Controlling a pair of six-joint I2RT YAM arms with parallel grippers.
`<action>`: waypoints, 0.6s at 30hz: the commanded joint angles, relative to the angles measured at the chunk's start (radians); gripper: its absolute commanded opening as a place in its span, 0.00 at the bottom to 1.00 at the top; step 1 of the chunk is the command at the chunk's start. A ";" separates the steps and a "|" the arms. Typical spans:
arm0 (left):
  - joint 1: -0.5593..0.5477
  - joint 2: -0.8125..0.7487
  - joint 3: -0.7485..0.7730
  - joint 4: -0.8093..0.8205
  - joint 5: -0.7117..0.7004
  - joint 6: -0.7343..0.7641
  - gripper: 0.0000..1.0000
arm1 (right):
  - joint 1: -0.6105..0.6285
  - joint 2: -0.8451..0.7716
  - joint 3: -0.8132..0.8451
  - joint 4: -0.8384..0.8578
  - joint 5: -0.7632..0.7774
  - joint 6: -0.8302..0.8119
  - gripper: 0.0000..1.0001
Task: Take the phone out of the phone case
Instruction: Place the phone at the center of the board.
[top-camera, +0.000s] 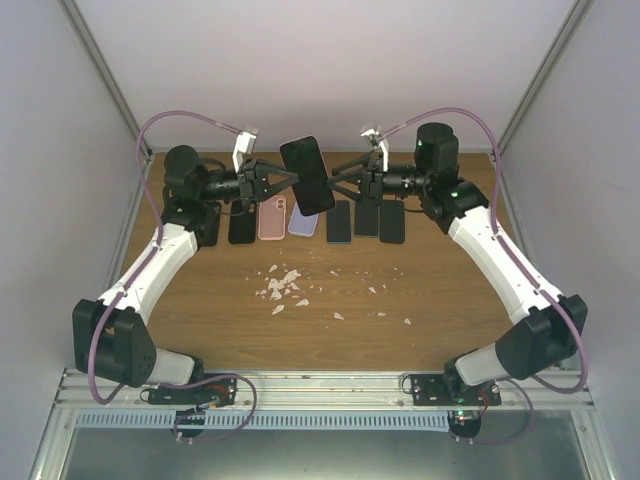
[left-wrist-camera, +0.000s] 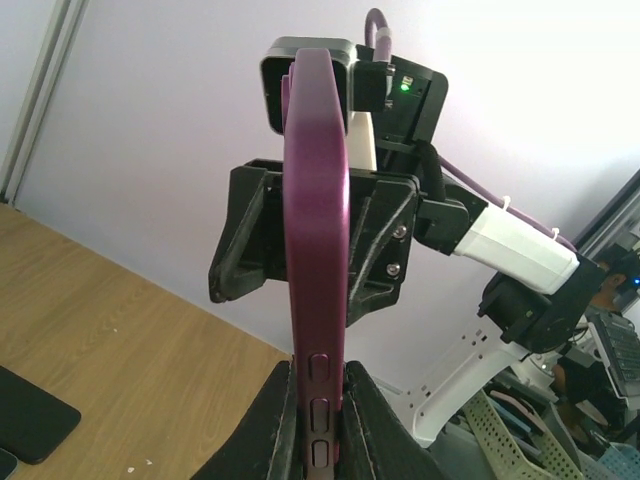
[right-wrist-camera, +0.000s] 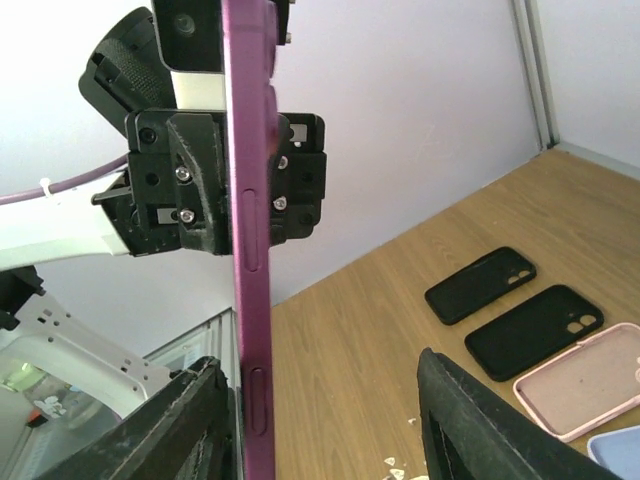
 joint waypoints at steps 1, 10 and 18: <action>-0.014 -0.036 0.012 0.034 -0.015 0.053 0.00 | 0.006 0.012 0.016 0.041 -0.041 0.037 0.51; -0.047 -0.015 0.059 -0.087 -0.015 0.160 0.00 | 0.025 0.021 0.027 0.010 -0.031 0.001 0.36; -0.059 0.005 0.102 -0.194 -0.013 0.265 0.00 | 0.024 0.012 0.021 -0.043 -0.017 -0.043 0.15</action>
